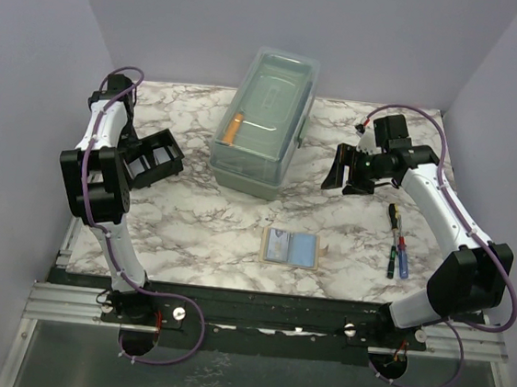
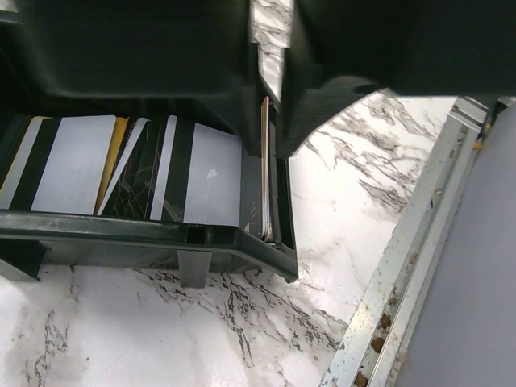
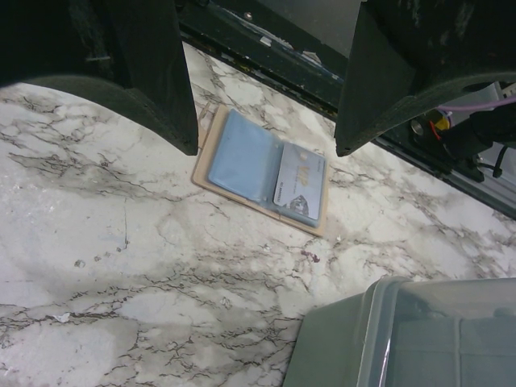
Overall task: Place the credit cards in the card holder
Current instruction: Pick up the credit card from the storage box.
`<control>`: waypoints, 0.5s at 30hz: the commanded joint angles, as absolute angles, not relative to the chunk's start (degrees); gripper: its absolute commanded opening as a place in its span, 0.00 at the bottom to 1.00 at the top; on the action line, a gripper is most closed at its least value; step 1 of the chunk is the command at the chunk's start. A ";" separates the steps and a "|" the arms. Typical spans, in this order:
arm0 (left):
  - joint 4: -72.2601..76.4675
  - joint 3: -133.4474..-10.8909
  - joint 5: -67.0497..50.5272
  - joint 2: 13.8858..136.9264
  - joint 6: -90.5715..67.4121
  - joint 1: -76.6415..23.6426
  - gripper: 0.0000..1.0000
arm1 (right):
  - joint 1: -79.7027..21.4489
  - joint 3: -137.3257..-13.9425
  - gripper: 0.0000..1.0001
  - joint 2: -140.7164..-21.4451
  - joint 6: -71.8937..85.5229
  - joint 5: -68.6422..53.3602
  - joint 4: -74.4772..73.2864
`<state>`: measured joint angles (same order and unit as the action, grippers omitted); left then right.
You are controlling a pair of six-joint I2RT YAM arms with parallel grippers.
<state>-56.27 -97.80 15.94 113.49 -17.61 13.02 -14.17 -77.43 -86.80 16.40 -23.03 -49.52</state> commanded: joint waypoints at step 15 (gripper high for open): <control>-57.28 -95.83 16.43 116.05 -17.31 13.20 0.57 | -13.97 -78.84 0.71 -88.06 15.56 -24.57 -50.21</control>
